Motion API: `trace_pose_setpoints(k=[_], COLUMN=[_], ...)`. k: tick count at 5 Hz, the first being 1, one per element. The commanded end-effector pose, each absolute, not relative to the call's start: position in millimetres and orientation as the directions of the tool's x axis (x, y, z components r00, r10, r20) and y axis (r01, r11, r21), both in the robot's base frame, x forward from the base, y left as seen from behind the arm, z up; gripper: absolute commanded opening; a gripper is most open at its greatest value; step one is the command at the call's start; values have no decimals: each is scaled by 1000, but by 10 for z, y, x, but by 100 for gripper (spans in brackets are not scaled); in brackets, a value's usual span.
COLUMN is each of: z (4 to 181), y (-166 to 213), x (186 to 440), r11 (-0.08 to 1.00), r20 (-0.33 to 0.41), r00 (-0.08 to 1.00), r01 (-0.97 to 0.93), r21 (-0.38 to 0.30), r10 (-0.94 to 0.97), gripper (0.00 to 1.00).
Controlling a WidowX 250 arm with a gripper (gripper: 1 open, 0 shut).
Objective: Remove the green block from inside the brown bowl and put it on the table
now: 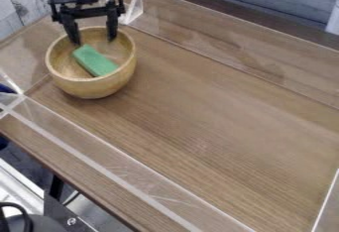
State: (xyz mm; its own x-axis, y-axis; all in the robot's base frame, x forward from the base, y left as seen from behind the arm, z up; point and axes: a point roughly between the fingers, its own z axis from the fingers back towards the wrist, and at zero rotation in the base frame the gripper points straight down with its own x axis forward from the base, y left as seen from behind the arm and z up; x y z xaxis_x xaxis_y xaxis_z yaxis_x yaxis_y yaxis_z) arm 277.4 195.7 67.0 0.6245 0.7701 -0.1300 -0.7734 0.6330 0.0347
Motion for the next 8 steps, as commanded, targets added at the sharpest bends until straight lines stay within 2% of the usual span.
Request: trace_pose_setpoints(k=[1,3,5,7,8], z=[823,700,556,389,295], y=[2152,2171,2159,2114,2097], x=[2889,2900,3014,3040,3049], r11=[603,630,628,614,604], r20=[-39,-53,-108,-97,-91], r00=[603,628,624,608,598], r01=[-797,-776,-778,-788,-793], r21=[19,21,13,54,76], r10=[797,776,774,788,797], gripper=[100,100,100,100,0])
